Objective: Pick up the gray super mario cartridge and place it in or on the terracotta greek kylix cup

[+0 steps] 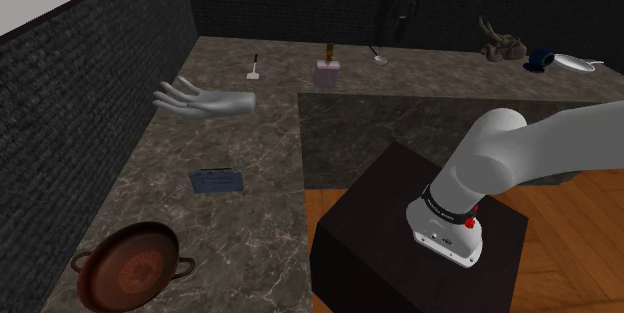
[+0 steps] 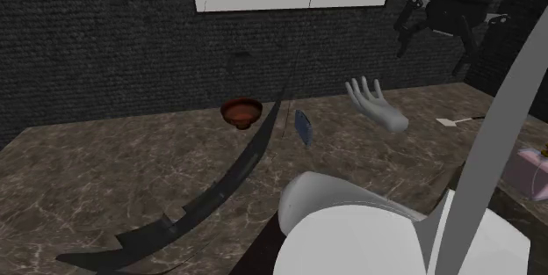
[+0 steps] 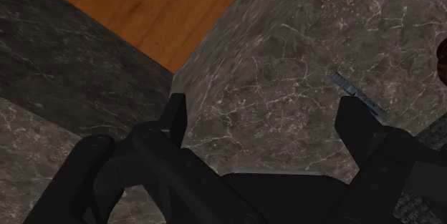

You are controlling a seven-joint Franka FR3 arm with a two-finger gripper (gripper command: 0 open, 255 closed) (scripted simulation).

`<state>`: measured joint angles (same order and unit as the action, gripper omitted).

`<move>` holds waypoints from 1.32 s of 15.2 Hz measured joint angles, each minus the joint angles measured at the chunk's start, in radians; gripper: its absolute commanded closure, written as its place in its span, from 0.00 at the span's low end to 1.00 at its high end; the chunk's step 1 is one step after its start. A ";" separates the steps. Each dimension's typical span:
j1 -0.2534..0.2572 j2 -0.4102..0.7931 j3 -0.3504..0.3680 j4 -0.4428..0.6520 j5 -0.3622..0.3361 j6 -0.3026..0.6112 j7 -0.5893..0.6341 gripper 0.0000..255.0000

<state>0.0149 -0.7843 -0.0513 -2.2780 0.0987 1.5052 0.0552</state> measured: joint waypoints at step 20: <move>0.153 0.493 0.128 -0.003 0.016 0.482 -0.173 0.00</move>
<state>0.1675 -0.2911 0.0765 -2.2814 0.1143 1.9871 -0.1177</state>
